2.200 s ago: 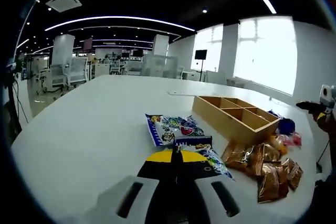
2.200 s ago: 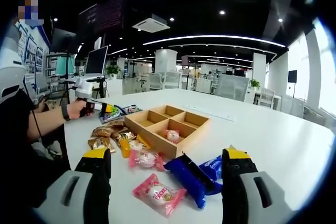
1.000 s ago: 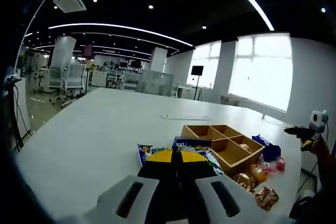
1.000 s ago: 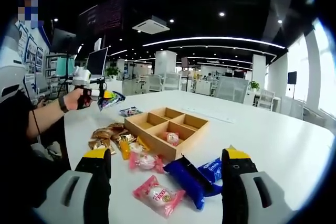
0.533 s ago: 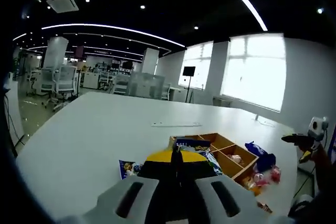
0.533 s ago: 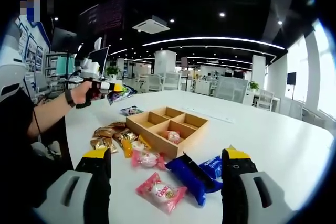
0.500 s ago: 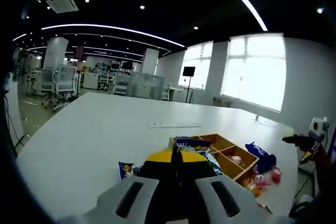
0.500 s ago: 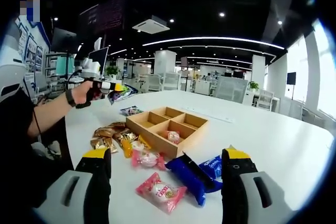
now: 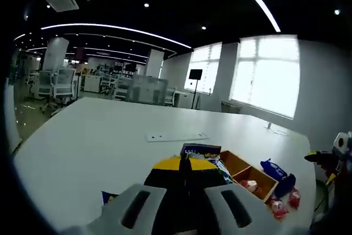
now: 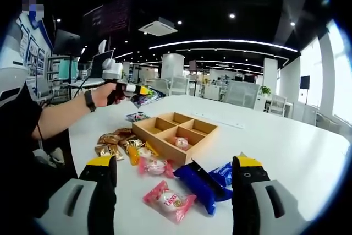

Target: Pick up the scattered marshmallows, QQ candies, Oreo cookies, and mixed nuts on the table and sort them into separate containers

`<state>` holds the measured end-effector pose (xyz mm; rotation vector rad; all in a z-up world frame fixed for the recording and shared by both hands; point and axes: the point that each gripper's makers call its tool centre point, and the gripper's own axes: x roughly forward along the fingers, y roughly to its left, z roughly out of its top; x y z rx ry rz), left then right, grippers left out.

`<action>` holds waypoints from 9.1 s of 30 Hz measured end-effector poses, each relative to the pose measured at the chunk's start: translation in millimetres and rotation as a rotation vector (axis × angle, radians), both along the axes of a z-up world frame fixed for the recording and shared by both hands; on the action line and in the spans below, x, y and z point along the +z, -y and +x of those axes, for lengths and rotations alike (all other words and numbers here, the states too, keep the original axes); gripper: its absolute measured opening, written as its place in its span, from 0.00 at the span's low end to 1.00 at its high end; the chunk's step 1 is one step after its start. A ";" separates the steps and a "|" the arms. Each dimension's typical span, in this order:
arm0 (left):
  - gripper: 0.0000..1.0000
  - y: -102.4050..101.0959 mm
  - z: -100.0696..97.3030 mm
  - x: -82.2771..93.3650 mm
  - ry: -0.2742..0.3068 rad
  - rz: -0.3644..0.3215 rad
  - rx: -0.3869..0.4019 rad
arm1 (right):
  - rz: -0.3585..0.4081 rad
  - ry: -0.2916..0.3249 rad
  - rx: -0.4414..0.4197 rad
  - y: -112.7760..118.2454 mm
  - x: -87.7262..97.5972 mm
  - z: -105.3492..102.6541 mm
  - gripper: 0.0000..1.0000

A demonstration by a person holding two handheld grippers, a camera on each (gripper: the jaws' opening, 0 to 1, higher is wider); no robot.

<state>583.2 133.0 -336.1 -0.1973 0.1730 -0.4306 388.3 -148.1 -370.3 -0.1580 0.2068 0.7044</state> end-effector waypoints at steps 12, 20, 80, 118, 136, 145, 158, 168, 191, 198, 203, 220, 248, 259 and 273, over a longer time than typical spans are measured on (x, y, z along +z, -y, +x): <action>0.07 22.7 35.4 -31.0 -0.062 -0.141 0.029 | -0.013 -0.005 0.008 -4.9 -1.9 -5.4 0.82; 0.07 35.3 43.2 -43.5 -0.079 -0.140 0.027 | -0.015 -0.001 0.001 -3.3 -0.2 -7.7 0.82; 0.22 60.3 52.4 -47.8 -0.041 -0.015 -0.045 | -0.030 -0.017 -0.008 -0.4 -8.9 -11.7 0.81; 0.29 71.6 18.4 -47.7 -0.052 0.011 -0.106 | -0.020 -0.008 -0.017 5.3 -6.6 -11.9 0.81; 0.54 51.0 -35.2 -16.5 0.090 0.078 -0.107 | -0.018 -0.005 -0.015 5.3 -4.4 -4.7 0.82; 0.73 56.1 -71.5 -6.5 0.153 0.108 -0.156 | -0.002 -0.003 -0.018 5.4 -4.2 -0.4 0.82; 0.93 57.7 -113.0 -12.9 0.163 0.150 -0.184 | 0.011 -0.009 -0.019 5.3 -6.9 6.4 0.82; 0.97 47.5 -127.8 -31.9 0.118 0.154 -0.170 | 0.015 -0.014 -0.014 3.5 -8.7 11.2 0.82; 0.97 29.8 -147.9 -33.1 0.109 0.191 -0.129 | -0.003 -0.005 -0.005 1.6 -5.7 12.8 0.82; 0.97 24.6 -151.0 -28.5 0.117 0.205 -0.111 | -0.006 -0.009 -0.005 1.0 -7.4 12.9 0.82; 0.97 20.1 -148.8 -31.4 0.107 0.206 -0.094 | -0.009 -0.010 -0.004 0.7 -8.2 12.6 0.82; 0.97 8.3 -146.2 -32.5 0.097 0.218 -0.060 | -0.010 -0.019 -0.006 0.6 -12.3 13.2 0.82; 0.94 -16.4 -138.8 -44.5 0.057 0.227 0.003 | -0.021 -0.025 0.020 -9.9 -15.7 8.0 0.80; 0.93 -15.0 -140.7 -46.3 0.053 0.228 -0.004 | -0.063 -0.065 0.061 -13.3 -32.5 0.9 0.61; 0.91 -12.7 -141.3 -43.1 0.053 0.200 -0.010 | -0.113 -0.110 0.126 -19.8 -55.0 -6.2 0.48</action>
